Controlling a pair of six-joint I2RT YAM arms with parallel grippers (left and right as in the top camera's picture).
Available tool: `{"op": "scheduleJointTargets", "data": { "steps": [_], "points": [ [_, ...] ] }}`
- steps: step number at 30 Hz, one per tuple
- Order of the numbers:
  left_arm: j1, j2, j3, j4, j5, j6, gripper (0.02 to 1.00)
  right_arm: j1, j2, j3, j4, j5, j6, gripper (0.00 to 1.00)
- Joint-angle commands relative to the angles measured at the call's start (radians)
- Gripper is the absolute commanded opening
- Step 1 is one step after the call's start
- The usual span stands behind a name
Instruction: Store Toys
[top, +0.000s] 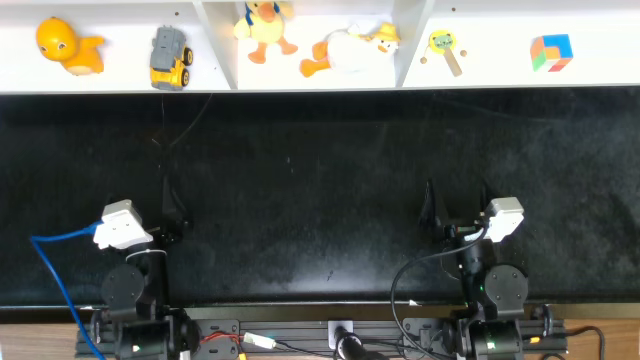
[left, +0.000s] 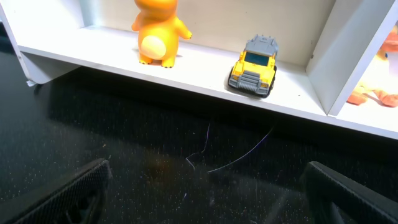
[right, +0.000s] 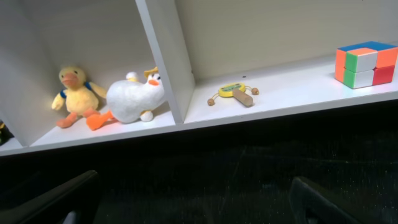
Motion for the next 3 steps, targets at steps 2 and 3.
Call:
{"op": "scheduleJointTargets", "data": {
  "steps": [2, 3],
  "points": [
    [-0.006, -0.012, -0.007, 0.005, 0.010, 0.018, 0.996, 0.005, -0.008, -0.014, 0.005, -0.006, -0.003, 0.996],
    [-0.006, -0.012, -0.007, 0.005, 0.010, 0.018, 0.998, 0.005, -0.008, -0.014, 0.005, -0.006, -0.003, 0.993]
  ]
}}
